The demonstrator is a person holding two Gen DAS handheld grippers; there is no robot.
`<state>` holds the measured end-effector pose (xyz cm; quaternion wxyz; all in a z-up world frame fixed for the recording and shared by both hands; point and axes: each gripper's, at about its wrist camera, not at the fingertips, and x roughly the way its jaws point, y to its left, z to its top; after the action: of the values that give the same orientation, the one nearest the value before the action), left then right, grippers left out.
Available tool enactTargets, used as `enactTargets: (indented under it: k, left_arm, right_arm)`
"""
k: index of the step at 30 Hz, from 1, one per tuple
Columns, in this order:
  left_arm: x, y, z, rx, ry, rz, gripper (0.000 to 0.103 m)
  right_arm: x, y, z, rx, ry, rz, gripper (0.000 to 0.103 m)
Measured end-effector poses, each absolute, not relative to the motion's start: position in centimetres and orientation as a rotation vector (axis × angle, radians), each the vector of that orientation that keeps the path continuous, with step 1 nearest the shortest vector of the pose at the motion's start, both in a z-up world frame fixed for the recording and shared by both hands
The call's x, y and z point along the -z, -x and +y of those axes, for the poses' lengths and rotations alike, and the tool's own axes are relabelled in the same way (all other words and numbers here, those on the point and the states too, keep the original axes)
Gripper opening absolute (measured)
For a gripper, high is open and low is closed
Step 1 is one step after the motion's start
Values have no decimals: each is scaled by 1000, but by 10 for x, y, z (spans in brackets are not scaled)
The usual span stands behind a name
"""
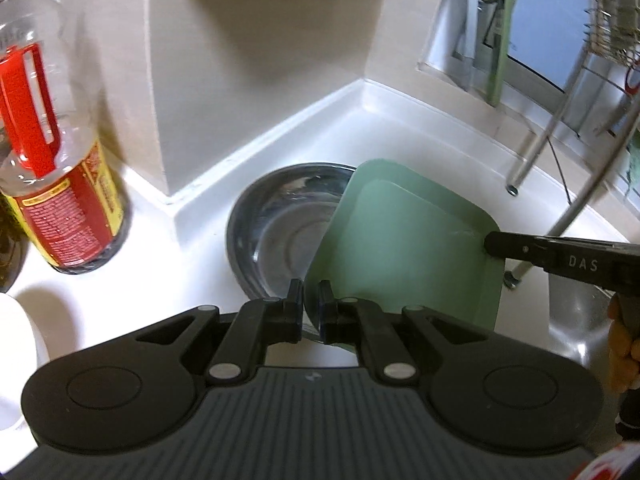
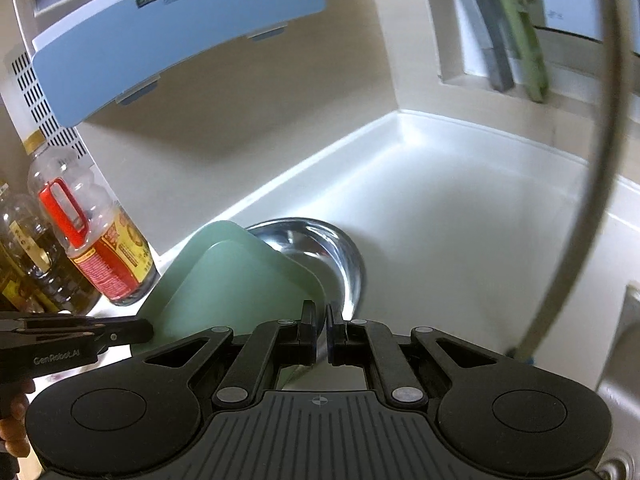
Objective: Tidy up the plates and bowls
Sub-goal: 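Carry the green plate with the left gripper and lower it into the steel plate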
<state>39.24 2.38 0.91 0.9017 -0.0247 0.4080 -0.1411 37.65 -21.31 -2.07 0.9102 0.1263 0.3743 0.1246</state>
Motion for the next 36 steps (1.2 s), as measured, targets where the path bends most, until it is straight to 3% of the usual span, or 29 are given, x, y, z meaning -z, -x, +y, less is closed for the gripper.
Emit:
enactTargets:
  k: [36]
  left_arm:
    - [51, -465, 32, 203, 133, 981, 6]
  right_arm:
    - [87, -487, -182, -229, -116, 938, 6]
